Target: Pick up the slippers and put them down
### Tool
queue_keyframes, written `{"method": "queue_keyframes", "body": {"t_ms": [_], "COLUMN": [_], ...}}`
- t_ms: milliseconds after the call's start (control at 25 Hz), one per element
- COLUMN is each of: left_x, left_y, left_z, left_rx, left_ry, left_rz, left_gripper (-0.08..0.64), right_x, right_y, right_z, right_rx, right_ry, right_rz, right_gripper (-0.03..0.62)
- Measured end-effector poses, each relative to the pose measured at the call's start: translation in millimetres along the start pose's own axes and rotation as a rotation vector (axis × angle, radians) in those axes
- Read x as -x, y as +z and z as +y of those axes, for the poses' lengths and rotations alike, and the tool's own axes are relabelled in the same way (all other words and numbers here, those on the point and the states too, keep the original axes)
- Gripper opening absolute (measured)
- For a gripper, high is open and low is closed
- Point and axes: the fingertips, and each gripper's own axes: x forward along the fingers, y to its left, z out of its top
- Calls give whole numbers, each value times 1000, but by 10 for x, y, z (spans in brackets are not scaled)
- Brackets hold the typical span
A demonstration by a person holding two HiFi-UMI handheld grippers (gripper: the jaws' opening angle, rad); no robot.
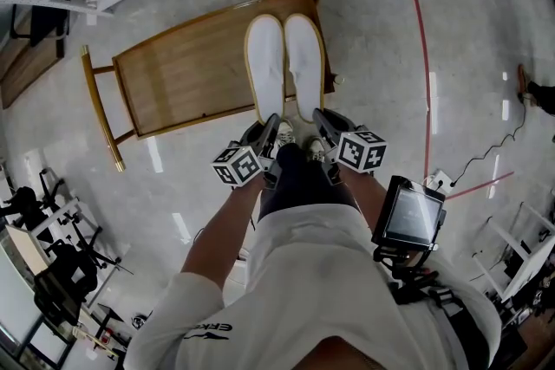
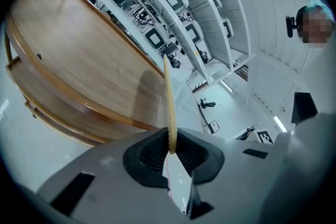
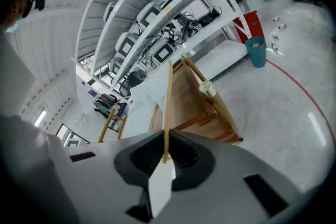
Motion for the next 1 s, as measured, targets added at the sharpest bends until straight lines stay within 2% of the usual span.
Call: {"method": "queue_keyframes", "body": {"t_ms": [360, 680, 1000], "left_x": [197, 491, 715], "left_y": [199, 417, 547], "left_z": [-330, -771, -1300], "left_rx": [-40, -77, -110], "left_ry": [-35, -65, -127], "left_rz": [-70, -161, -243], "left_gripper": [31, 32, 32], "right_x": [276, 672, 1137], "right_y": [223, 477, 675], "right_z": [262, 692, 1012], "right_rx": [42, 103, 138], "right_ry": [41, 102, 160], "right_rz": [-80, -176, -268], "right_gripper": [29, 29, 29]}}
